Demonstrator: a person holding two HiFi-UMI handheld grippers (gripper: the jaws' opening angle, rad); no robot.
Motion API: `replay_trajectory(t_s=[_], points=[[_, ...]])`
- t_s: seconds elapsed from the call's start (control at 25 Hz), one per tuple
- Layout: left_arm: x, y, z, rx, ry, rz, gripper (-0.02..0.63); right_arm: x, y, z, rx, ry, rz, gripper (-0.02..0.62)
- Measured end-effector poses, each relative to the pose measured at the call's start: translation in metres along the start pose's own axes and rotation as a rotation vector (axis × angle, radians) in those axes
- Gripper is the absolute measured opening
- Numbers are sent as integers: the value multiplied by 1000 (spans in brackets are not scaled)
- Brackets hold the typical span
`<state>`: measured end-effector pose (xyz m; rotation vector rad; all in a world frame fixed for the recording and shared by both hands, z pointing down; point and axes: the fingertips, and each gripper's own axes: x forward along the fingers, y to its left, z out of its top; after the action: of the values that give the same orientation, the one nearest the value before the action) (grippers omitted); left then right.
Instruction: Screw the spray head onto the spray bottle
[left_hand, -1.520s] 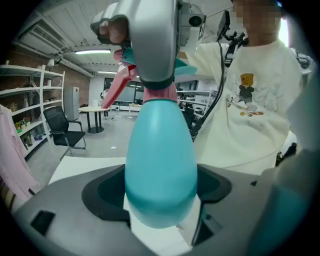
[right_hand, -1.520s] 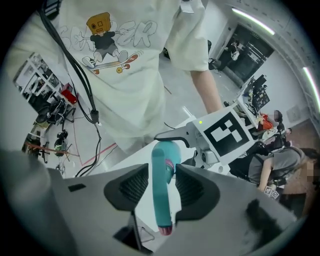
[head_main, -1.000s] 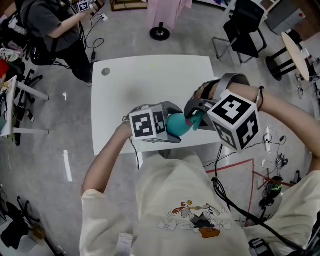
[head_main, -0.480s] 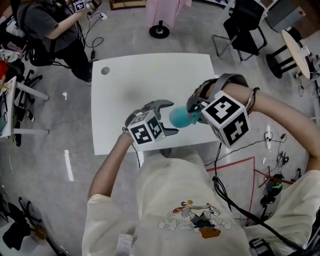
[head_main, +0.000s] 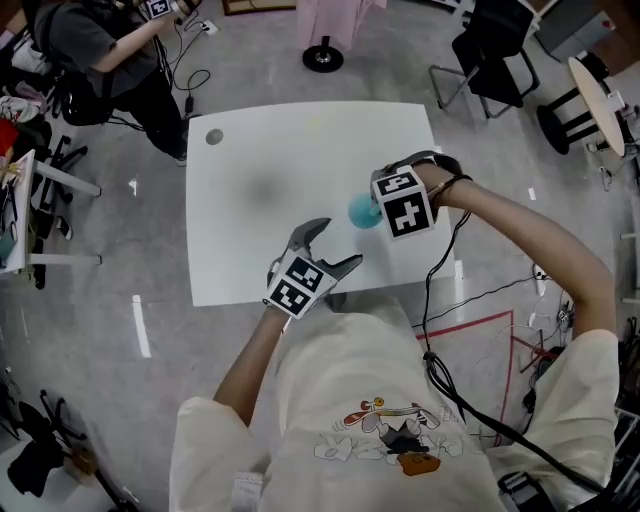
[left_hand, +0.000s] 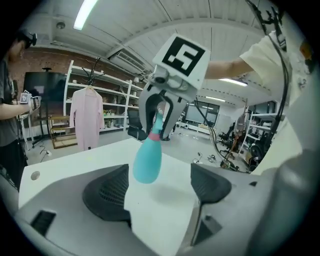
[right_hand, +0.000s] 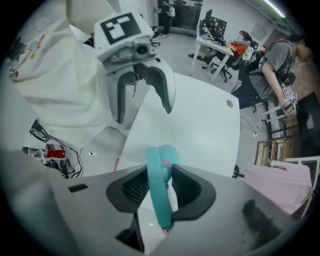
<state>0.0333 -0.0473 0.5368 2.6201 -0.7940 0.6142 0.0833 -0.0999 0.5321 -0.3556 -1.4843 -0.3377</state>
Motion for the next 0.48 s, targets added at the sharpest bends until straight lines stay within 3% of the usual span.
replay_trajectory(t_s=[0.12, 0.28, 0.32, 0.48], points=[[-3, 2, -1, 1, -1, 52, 338, 34, -11, -2, 50, 11, 12, 127], [-16, 21, 0, -98, -38, 156, 40, 70, -20, -2, 98, 35, 43, 127], [-19, 26, -1, -138, -42, 165, 8, 76, -21, -1, 107, 37, 51, 127], [-23, 30, 3, -229, -65, 140, 6, 92, -20, 2, 138, 32, 78, 128]])
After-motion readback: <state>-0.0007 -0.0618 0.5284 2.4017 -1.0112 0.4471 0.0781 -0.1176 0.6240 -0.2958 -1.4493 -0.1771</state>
